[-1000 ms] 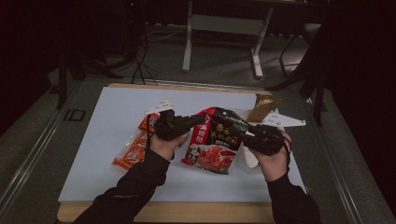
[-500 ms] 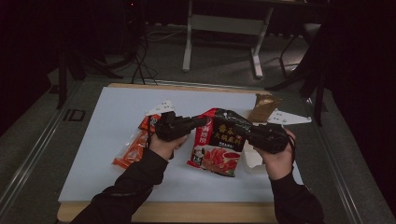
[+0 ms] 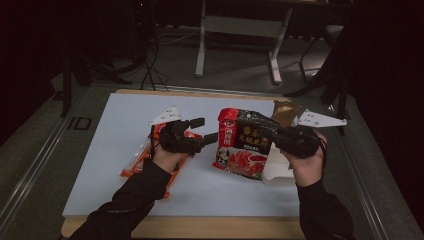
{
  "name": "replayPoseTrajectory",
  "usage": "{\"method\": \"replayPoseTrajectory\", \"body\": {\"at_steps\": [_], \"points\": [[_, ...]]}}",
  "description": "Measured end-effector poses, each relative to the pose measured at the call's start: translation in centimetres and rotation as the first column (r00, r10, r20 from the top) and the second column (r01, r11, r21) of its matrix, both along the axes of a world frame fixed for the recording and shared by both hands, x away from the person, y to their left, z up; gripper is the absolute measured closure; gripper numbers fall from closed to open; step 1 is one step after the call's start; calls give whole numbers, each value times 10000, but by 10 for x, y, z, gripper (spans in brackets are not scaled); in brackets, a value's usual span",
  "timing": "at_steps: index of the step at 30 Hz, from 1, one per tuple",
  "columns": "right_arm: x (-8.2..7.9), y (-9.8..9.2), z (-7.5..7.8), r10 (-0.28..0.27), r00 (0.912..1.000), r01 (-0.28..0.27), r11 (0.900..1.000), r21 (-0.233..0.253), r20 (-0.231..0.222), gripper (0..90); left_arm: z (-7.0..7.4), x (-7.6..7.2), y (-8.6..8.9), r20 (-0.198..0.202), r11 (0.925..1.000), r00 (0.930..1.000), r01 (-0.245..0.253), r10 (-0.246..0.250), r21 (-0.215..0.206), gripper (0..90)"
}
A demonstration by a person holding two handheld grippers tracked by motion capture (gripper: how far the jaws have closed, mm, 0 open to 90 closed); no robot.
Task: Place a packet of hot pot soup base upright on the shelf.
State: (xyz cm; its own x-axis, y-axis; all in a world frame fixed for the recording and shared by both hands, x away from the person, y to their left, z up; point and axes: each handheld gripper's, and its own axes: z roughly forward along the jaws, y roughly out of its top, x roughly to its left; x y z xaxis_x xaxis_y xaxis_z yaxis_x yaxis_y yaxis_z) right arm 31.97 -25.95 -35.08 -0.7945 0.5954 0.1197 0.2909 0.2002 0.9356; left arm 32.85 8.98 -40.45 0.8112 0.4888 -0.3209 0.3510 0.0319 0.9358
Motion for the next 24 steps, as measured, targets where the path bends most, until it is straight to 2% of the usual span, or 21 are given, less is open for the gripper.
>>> {"method": "replayPoseTrajectory", "body": {"at_steps": [2, 6, 10, 12, 14, 20, 22, 24], "points": [[2, -3, 3, -83, 9999, 83, 10000, -27, 70, 776, 0, -4, 2, 176, 9992, 9997, -196, 190, 336, 136], [6, -8, 7, -225, 9996, 226, 9997, -11, 164, 776, -2, -10, 8, 220, 9989, 9995, -220, 211, 415, 15], [8, -16, 12, -327, 9992, 326, 9994, 63, 208, 776, -7, -18, 12, 478, 9957, 9981, -433, 395, 814, 15], [10, -20, 15, -398, 9988, 395, 9991, 132, 270, 776, -12, -22, 15, 515, 9960, 9980, -403, 363, 799, 15], [12, -23, 18, -465, 9983, 461, 9988, 144, 342, 775, -18, -27, 18, 744, 9936, 9968, -366, 287, 1065, 15], [17, -36, 28, -779, 9954, 766, 9967, 262, 549, 775, -31, -38, 31, 1407, 9870, 9889, -689, 484, 1449, 16], [19, -42, 31, -884, 9945, 866, 9957, 332, 561, 775, -34, -41, 35, 1469, 9848, 9878, -753, 522, 1567, 17], [22, -48, 33, -967, 9934, 944, 9947, 399, 613, 775, -36, -43, 39, 1401, 9861, 9889, -706, 494, 1506, 17]]}}
